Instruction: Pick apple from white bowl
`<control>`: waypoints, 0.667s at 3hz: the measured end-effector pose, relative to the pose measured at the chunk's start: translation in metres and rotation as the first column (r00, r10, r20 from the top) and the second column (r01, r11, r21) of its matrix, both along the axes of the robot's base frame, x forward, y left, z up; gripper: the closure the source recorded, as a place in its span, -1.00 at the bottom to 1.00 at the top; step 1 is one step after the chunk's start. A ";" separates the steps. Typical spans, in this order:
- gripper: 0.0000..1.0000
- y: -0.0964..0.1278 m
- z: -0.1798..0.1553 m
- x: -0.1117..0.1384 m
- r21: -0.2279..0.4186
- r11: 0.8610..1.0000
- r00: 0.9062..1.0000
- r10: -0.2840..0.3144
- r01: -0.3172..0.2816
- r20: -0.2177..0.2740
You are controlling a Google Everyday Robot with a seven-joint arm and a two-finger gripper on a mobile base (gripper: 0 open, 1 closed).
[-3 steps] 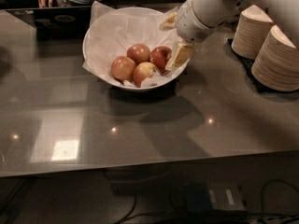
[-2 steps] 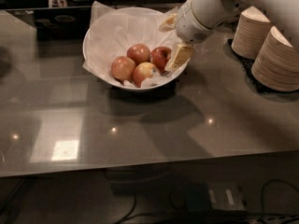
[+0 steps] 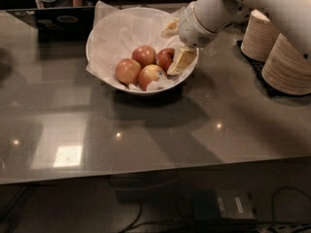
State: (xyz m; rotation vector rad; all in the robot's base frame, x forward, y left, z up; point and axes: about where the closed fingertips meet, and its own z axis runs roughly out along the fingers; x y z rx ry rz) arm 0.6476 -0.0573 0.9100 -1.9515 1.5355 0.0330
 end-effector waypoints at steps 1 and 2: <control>-0.34 0.010 -0.007 0.001 -0.002 1.000 1.000 0.021 -0.021 -0.017; -0.36 0.016 -0.017 0.001 -0.012 0.999 0.998 0.038 -0.038 -0.040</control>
Offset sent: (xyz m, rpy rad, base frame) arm 0.0016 0.0195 -0.0206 -0.0181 0.0521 0.0459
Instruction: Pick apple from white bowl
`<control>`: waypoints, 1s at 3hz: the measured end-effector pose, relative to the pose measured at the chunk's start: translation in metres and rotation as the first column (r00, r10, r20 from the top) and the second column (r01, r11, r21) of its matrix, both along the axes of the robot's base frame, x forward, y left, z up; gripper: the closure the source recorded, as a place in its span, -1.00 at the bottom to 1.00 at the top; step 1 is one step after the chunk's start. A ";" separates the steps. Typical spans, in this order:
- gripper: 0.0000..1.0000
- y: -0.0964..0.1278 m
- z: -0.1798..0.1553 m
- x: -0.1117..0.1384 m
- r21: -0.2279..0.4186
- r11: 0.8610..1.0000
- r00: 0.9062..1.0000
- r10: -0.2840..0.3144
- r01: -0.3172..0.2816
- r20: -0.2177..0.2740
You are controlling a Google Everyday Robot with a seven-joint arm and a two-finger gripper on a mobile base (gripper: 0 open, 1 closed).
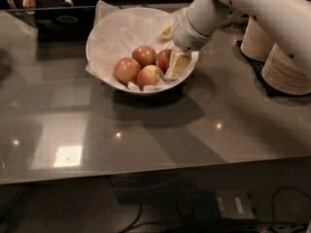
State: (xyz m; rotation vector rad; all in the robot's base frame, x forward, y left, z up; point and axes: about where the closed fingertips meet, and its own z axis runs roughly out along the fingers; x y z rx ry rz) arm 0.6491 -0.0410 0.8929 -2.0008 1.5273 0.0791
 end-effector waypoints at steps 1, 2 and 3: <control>-0.34 -0.001 -0.003 0.001 -0.003 1.000 1.000 0.001 -0.001 -0.006; -0.34 -0.003 -0.007 0.001 -0.005 1.000 1.000 -0.001 0.001 -0.013; -0.34 -0.011 -0.015 0.001 -0.007 1.000 1.000 -0.014 0.014 -0.024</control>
Offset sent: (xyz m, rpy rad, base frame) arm 0.0034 -0.0150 -0.0177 -0.0130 0.0301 -0.0156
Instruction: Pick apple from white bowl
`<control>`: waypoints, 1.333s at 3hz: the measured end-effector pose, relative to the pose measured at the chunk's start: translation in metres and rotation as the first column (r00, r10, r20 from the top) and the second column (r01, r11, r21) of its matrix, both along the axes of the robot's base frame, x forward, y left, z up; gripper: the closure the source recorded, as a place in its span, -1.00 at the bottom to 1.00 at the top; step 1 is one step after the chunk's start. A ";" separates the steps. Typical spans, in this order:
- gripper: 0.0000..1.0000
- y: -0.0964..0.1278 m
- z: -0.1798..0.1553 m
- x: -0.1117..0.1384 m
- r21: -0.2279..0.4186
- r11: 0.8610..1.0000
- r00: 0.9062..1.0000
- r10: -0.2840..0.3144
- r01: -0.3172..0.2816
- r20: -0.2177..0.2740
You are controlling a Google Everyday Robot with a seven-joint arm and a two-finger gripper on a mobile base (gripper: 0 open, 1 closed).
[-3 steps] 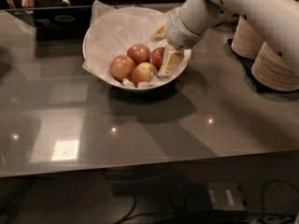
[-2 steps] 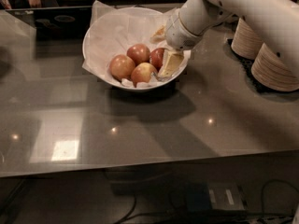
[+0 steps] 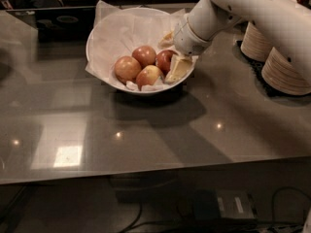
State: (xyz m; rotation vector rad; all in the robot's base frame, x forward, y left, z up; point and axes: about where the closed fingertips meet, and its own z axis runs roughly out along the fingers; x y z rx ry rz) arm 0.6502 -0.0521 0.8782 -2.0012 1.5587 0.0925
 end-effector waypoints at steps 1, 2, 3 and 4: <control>-0.20 -0.004 -0.004 -0.001 0.001 1.000 1.000 -0.006 0.006 -0.006; 0.26 -0.004 -0.004 -0.001 0.001 1.000 1.000 -0.006 0.006 -0.006; 0.72 -0.004 -0.004 -0.001 0.001 1.000 1.000 -0.006 0.006 -0.006; 1.00 -0.004 -0.004 -0.001 0.002 1.000 1.000 -0.006 0.006 -0.006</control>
Offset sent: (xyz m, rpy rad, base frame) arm -0.0004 -0.0033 -0.0030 0.0011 0.0048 -0.0054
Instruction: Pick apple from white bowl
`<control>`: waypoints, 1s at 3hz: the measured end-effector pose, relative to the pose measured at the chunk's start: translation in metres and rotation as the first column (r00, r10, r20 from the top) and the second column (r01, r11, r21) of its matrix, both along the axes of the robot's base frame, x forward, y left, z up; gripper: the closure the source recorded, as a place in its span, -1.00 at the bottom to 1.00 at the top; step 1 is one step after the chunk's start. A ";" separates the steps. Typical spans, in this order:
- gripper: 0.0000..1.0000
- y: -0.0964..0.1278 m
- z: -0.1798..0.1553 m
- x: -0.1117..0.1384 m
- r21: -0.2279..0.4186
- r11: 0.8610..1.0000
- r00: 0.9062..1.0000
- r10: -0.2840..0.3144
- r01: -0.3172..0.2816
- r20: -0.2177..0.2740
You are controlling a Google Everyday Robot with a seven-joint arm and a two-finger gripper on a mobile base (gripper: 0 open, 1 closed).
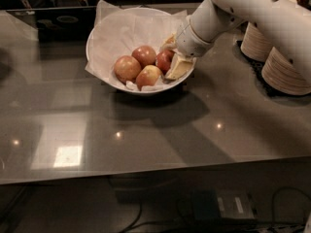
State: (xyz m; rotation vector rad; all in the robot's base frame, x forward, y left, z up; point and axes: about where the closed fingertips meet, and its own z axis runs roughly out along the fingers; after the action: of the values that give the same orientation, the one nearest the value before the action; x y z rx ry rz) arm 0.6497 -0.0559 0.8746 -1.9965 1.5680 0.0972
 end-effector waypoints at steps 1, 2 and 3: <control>1.00 0.003 0.003 -0.002 0.053 0.999 1.000 0.005 -0.005 -0.014; 1.00 0.008 0.020 -0.003 0.156 0.988 1.000 0.020 -0.016 -0.022; 1.00 0.018 0.041 -0.005 0.236 0.971 0.999 0.040 -0.034 -0.020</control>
Offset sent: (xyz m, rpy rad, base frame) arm -0.0056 0.0104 0.0486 0.2940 0.0292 0.0260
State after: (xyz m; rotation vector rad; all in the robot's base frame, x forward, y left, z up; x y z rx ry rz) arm 0.6443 -0.0375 0.9159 -1.8445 1.4603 0.3091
